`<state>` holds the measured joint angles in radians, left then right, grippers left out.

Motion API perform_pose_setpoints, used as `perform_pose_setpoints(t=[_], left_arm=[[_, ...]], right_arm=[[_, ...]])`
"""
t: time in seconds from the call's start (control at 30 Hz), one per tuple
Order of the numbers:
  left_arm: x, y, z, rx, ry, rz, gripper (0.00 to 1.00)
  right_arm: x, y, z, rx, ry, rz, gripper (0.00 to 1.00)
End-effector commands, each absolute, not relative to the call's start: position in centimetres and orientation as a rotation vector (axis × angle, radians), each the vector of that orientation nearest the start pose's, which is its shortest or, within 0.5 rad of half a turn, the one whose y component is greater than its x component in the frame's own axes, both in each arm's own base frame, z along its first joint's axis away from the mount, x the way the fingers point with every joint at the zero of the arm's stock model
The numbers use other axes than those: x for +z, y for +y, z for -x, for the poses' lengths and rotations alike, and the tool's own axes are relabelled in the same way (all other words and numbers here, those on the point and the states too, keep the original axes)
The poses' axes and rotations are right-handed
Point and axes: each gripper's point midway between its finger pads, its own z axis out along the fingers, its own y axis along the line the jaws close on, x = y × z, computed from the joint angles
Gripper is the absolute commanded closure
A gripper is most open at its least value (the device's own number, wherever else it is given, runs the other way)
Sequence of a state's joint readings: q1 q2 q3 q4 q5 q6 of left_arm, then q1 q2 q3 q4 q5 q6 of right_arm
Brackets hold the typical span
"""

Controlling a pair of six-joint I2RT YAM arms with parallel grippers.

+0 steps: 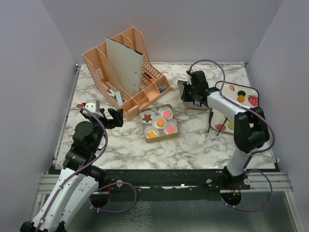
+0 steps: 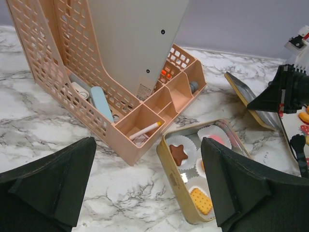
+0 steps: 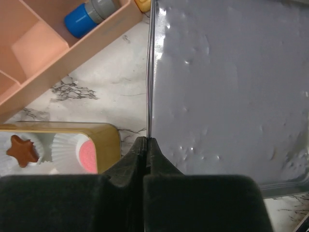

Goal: Pack the cookies

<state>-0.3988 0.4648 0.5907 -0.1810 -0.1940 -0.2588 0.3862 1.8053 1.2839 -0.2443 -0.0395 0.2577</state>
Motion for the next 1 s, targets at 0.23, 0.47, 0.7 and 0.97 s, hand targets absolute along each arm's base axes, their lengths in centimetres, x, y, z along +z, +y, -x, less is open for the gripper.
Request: perform_pose_setpoints(t=[0.23, 0.47, 0.7, 0.97], left_arm=[[28.1, -9.4, -26.0, -0.494, 1.648, 0.164, 0.01], [27.6, -12.0, -27.0, -0.72, 1.66, 0.298, 0.01], [26.4, -15.0, -28.7, -0.884, 1.74, 0.374, 0.01], [25.6, -18.0, -30.7, -1.033, 1.78, 0.426, 0.01]], right_arm=[[15.7, 20.7, -41.4, 0.543, 2.181, 0.134, 1.0], [17.8, 21.7, -39.4, 0.679, 2.091, 0.158, 1.0], [20.5, 23.2, -37.8, 0.851, 1.963, 0.176, 1.0], [21.7, 24.2, -36.2, 0.936, 1.891, 0.213, 1.0]])
